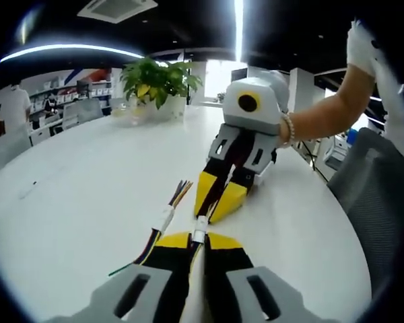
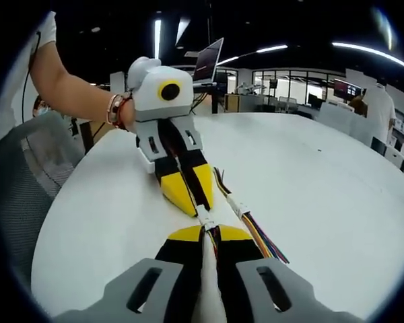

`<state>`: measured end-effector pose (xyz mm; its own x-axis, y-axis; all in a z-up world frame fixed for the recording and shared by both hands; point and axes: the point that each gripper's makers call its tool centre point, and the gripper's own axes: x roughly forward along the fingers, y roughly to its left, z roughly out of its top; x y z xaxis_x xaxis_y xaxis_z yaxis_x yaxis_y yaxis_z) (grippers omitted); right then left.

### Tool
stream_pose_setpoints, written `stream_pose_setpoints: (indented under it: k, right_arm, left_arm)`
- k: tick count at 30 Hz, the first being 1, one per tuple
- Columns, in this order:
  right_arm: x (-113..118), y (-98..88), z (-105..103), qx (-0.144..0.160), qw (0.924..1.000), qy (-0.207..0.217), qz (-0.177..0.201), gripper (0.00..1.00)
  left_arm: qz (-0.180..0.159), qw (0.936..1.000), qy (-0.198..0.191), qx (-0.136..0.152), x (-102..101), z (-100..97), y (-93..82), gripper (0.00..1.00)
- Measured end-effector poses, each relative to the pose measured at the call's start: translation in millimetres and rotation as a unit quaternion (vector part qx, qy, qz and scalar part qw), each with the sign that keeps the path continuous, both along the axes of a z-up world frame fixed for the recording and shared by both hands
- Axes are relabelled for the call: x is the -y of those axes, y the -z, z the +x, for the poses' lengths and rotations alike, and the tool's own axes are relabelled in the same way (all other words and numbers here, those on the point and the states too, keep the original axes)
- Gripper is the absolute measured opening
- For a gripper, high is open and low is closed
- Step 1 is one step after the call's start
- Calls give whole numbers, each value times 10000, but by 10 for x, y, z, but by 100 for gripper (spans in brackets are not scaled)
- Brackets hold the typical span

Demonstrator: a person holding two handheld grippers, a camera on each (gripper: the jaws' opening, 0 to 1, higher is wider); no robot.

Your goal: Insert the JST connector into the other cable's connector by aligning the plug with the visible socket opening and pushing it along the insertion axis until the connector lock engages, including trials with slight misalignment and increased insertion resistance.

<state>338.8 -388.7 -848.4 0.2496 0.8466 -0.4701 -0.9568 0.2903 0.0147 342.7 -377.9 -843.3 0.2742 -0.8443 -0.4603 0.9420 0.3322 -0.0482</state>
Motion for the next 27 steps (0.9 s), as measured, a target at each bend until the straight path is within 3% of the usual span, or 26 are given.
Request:
stream_pose_setpoints:
  k: [11, 19, 23, 27]
  right_arm:
    - [12, -40, -12, -14, 9999, 104, -10, 5]
    - [77, -145, 33, -33, 9997, 229, -5, 13]
    - [122, -264, 3, -4, 9995, 302, 40, 16]
    - [162, -456, 0, -23, 9984, 511, 233, 23]
  left_arm:
    - [36, 9999, -93, -77, -37, -8, -7, 4]
    - [-57, 9997, -236, 38, -64, 18, -155, 6]
    - [-262, 9984, -487, -64, -119, -15, -305, 12]
    - [-157, 9984, -544, 36, -175, -80, -440, 20]
